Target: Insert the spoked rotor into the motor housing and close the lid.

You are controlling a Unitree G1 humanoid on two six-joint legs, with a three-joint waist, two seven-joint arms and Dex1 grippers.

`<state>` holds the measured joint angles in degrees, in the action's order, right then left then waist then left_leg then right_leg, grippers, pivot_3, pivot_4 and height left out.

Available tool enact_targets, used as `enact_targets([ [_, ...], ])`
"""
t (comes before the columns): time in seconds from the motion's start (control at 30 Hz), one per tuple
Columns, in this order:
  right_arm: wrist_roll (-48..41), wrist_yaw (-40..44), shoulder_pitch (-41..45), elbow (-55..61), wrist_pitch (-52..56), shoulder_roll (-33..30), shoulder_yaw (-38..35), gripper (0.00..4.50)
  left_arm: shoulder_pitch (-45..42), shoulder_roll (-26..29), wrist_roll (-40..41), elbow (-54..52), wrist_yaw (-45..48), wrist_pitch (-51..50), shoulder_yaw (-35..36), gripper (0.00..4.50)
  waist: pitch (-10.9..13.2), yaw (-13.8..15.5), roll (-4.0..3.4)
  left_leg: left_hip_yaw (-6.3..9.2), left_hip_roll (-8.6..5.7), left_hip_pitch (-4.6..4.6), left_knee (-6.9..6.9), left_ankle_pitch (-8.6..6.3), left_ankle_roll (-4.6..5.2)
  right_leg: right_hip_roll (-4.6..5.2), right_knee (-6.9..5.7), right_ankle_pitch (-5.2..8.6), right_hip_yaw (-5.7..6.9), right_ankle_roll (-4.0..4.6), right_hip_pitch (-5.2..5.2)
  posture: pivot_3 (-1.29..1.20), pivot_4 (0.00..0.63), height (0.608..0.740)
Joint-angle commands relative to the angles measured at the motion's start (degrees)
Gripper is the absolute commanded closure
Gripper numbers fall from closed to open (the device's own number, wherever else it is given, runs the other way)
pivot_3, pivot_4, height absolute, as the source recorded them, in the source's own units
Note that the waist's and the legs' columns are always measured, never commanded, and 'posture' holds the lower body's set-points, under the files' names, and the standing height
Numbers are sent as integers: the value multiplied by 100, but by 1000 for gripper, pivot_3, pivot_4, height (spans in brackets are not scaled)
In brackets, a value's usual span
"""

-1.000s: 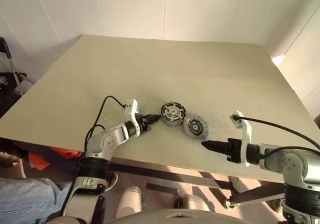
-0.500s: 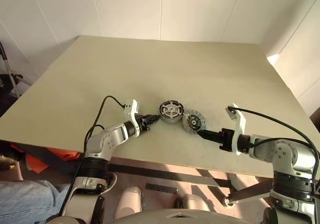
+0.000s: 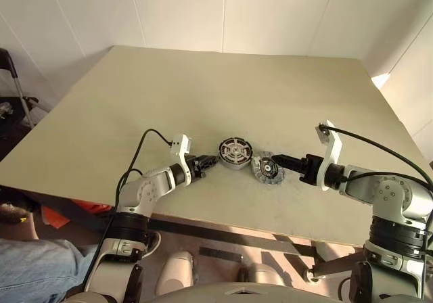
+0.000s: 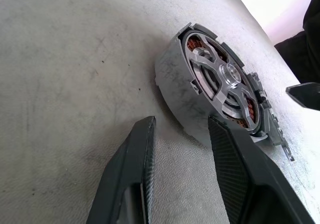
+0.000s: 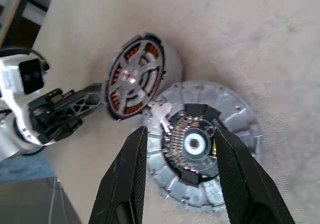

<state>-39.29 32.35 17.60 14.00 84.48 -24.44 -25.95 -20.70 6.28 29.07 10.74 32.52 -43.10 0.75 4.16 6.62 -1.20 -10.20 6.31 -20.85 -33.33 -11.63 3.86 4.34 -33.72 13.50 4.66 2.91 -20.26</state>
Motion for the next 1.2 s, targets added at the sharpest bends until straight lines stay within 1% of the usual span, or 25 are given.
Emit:
enact_targets([
  [0.03,-721,281,49,754,341,-206,-178,2171,-51,10,-66,107,-33,-27,-32,2730,-2,51,-2,0,0,0,1,0,0,0,0,0,0,0,-1,0,0,740],
  [0.1,-904,295,31,909,428,-225,-149,2171,-50,6,-78,138,-27,-11,-43,2730,-3,57,-1,1,1,6,3,0,0,-1,0,4,0,-6,2,0,0,740],
  [0.17,-1143,375,-43,1127,481,-216,-67,2171,-54,-1,-82,156,-24,-6,-52,2730,-3,60,-1,1,0,5,3,1,-1,0,1,17,0,-29,1,0,0,740],
  [0.27,-1232,365,-312,1244,468,-208,264,2171,-67,-9,-83,171,-34,-3,-50,2730,-3,65,0,1,0,7,3,2,-3,0,1,19,0,-33,2,0,0,740],
  [0.4,-834,221,-697,890,122,-321,901,2171,-52,10,-83,151,-53,-5,-22,2730,-3,64,0,1,0,9,4,3,-4,0,2,19,0,-33,4,0,0,740],
  [0.6,-391,231,-845,400,-505,-559,1561,2171,-20,49,-77,109,-82,-13,14,2730,-3,60,1,1,0,11,4,5,-8,0,2,20,-1,-34,4,0,0,740],
  [0.87,-195,205,-619,-41,-933,-678,1697,2171,-30,56,-80,115,-85,10,11,2730,-4,44,3,1,0,16,4,5,-7,0,2,19,0,-33,6,0,0,740],
  [1.2,-82,87,-511,-270,-1229,-902,1764,2171,-61,38,-94,143,-74,16,-24,2730,-5,49,4,1,0,20,3,4,-4,0,1,19,-1,-33,10,0,0,740],
])
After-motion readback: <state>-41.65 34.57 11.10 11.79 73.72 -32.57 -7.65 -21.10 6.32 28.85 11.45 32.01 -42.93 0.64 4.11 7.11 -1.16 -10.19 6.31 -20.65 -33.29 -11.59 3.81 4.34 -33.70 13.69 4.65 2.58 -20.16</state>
